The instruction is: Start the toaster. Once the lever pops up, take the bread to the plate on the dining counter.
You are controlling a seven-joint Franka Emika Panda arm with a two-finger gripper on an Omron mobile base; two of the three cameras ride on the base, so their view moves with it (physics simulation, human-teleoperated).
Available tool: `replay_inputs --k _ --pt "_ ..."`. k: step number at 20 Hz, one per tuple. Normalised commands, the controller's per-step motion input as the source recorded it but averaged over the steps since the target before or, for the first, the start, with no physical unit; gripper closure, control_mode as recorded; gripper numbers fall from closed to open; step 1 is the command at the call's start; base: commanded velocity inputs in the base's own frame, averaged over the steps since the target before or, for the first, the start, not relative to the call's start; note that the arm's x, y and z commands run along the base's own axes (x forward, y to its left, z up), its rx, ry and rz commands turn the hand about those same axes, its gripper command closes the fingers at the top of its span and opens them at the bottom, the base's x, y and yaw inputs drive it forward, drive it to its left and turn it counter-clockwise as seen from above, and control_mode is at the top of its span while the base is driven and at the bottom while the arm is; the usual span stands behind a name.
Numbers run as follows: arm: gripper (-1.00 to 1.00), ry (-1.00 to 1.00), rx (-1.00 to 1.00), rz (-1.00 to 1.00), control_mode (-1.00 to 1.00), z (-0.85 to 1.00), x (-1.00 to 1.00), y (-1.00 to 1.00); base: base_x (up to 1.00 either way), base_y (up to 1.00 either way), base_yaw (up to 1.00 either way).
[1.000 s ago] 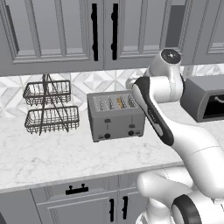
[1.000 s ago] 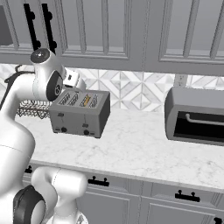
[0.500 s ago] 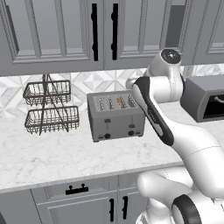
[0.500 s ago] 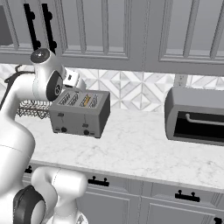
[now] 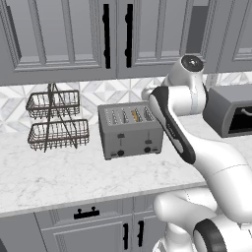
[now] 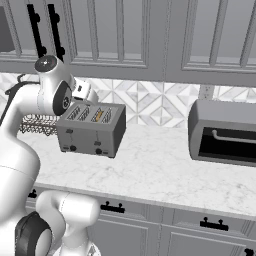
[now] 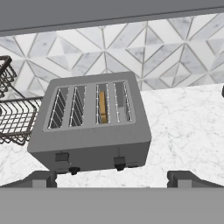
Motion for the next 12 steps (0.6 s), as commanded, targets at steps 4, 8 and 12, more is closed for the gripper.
replay_inputs --k 4,8,12 --pt "-1.00 0.00 0.00 0.00 -1.00 0.00 0.00 0.00 0.00 0.00 0.00" --pt "-1.00 0.00 0.00 0.00 -1.00 0.00 0.00 0.00 0.00 0.00 0.00" --pt "-1.00 0.00 0.00 0.00 -1.00 0.00 0.00 0.00 0.00 0.00 0.00"
